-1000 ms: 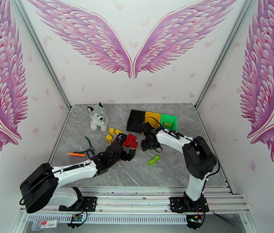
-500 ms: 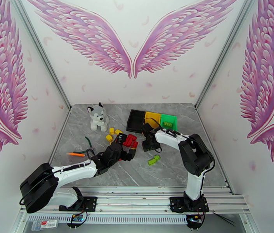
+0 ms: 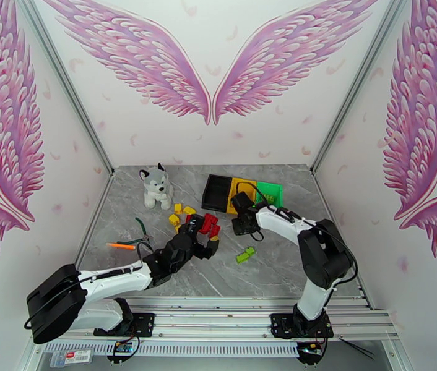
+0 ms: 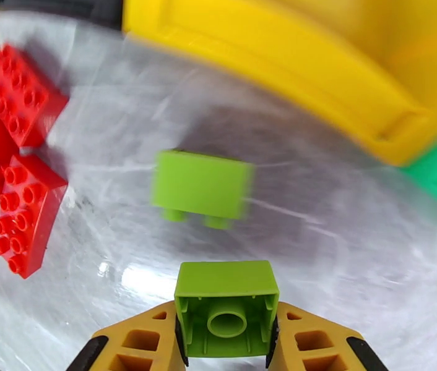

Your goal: Sort the legos into containers by color

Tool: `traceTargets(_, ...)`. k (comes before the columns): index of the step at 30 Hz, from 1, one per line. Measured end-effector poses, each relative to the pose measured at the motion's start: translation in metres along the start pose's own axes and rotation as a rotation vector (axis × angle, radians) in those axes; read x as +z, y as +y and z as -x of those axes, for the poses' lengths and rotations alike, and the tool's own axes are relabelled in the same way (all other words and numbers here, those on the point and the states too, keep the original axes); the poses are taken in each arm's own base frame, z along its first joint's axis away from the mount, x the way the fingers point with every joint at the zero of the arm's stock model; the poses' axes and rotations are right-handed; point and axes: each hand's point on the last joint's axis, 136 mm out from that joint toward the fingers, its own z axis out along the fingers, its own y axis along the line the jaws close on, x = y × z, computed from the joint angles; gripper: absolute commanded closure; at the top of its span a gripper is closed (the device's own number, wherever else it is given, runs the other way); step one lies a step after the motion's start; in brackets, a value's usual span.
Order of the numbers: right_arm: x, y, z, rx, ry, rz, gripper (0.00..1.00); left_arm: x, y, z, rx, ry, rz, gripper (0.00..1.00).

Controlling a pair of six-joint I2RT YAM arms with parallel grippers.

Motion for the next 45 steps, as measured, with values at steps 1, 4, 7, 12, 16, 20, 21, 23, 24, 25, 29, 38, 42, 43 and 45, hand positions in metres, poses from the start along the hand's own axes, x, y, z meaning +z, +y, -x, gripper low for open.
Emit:
traceTargets(1, -0.006, -0.009, 0.003, 0.024, -0.028, -0.016, 0.71, -0.004, -0.004, 0.005, 0.013, -0.03, -0.011, 0.01)
traceTargets(4, -0.022, -0.037, 0.015, 0.107, -0.102, -0.063, 0.71, -0.015, -0.019, 0.017, 0.06, -0.109, -0.048, 0.01)
traceTargets(7, -0.032, -0.06, 0.029, 0.187, -0.163, -0.098, 0.7, -0.024, -0.039, 0.027, 0.122, -0.172, -0.087, 0.01)
traceTargets(12, -0.034, -0.082, 0.04, 0.252, -0.174, -0.145, 0.7, -0.035, -0.071, 0.033, 0.224, -0.239, -0.142, 0.01)
traceTargets(16, -0.034, -0.089, 0.076, 0.287, -0.21, -0.163, 0.6, -0.038, -0.087, 0.025, 0.306, -0.243, -0.166, 0.01)
traceTargets(20, -0.035, -0.1, 0.102, 0.323, -0.234, -0.186, 0.44, -0.039, -0.093, 0.022, 0.341, -0.244, -0.176, 0.01)
traceTargets(21, -0.035, -0.103, 0.105, 0.332, -0.235, -0.192, 0.42, -0.039, -0.093, 0.022, 0.344, -0.244, -0.176, 0.01)
traceTargets(23, -0.034, -0.111, 0.106, 0.345, -0.231, -0.204, 0.34, -0.039, -0.093, 0.023, 0.346, -0.245, -0.176, 0.01)
traceTargets(24, -0.034, -0.114, 0.105, 0.35, -0.224, -0.209, 0.3, -0.039, -0.093, 0.023, 0.347, -0.245, -0.178, 0.01)
traceTargets(25, -0.033, -0.117, 0.102, 0.352, -0.216, -0.216, 0.28, -0.039, -0.094, 0.022, 0.347, -0.244, -0.179, 0.01)
traceTargets(29, -0.031, -0.12, 0.089, 0.355, -0.196, -0.215, 0.25, -0.035, -0.094, 0.021, 0.35, -0.234, -0.174, 0.01)
traceTargets(38, -0.052, -0.051, 0.065, 0.24, -0.218, -0.024, 0.2, -0.011, -0.06, 0.024, 0.27, -0.17, -0.073, 0.01)
traceTargets(42, -0.044, -0.011, 0.062, 0.145, -0.204, 0.048, 0.21, 0.009, -0.026, 0.019, 0.186, -0.101, 0.021, 0.01)
traceTargets(43, -0.037, -0.004, 0.058, 0.128, -0.183, 0.058, 0.22, 0.015, -0.014, 0.014, 0.16, -0.07, 0.049, 0.01)
traceTargets(45, -0.018, 0.002, 0.05, 0.109, -0.131, 0.057, 0.23, 0.027, 0.008, 0.003, 0.116, -0.011, 0.102, 0.01)
